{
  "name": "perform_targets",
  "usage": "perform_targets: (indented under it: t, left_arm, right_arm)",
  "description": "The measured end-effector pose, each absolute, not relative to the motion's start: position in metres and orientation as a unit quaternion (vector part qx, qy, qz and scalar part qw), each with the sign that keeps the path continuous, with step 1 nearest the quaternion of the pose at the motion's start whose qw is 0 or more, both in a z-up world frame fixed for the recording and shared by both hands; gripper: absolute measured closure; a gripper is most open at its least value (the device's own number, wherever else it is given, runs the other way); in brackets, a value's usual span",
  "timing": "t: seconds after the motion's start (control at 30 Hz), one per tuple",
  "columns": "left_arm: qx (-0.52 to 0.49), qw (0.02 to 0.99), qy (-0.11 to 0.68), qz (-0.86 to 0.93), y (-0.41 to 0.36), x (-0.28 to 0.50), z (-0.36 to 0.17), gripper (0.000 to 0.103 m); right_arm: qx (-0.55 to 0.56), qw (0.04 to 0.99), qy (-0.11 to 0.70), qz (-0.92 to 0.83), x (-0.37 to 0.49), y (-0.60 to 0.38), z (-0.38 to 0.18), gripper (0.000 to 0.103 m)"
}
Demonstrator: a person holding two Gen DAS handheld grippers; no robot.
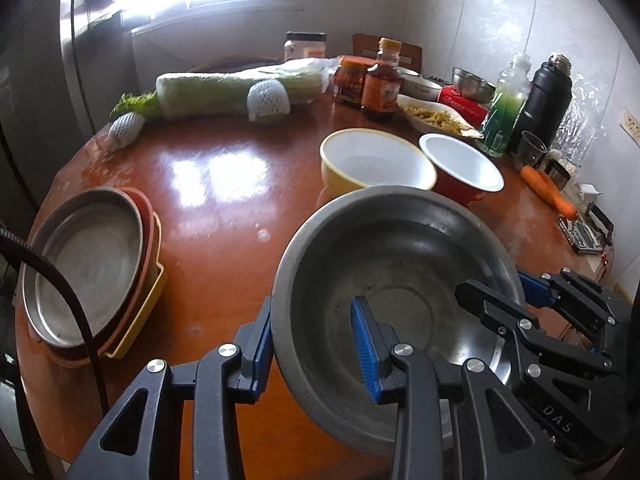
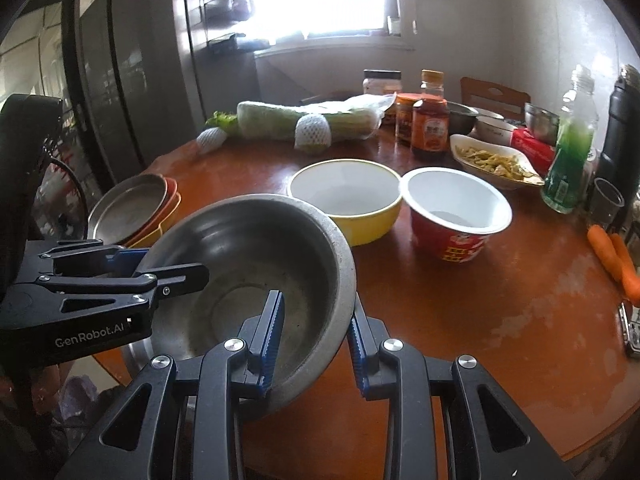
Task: Organize plates and bowls
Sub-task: 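Slide the silver bowl toward the plate stack and open the left tool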
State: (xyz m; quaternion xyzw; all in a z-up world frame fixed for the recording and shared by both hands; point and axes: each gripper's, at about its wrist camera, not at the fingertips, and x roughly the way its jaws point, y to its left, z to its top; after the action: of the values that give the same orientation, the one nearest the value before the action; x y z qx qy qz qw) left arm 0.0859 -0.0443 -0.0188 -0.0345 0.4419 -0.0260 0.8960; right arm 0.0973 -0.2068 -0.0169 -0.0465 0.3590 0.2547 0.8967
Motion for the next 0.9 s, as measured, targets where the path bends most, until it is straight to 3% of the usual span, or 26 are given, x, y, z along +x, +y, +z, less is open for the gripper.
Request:
perform_targets:
  t: [0.9]
  left_arm:
    - [-0.031,0.893,0.449,-0.007,-0.027,0.093,-0.035,0.066]
  right_arm:
    - [-0.059,0.883,0.383,0.263,0.103,-0.185,-0.037,0.07]
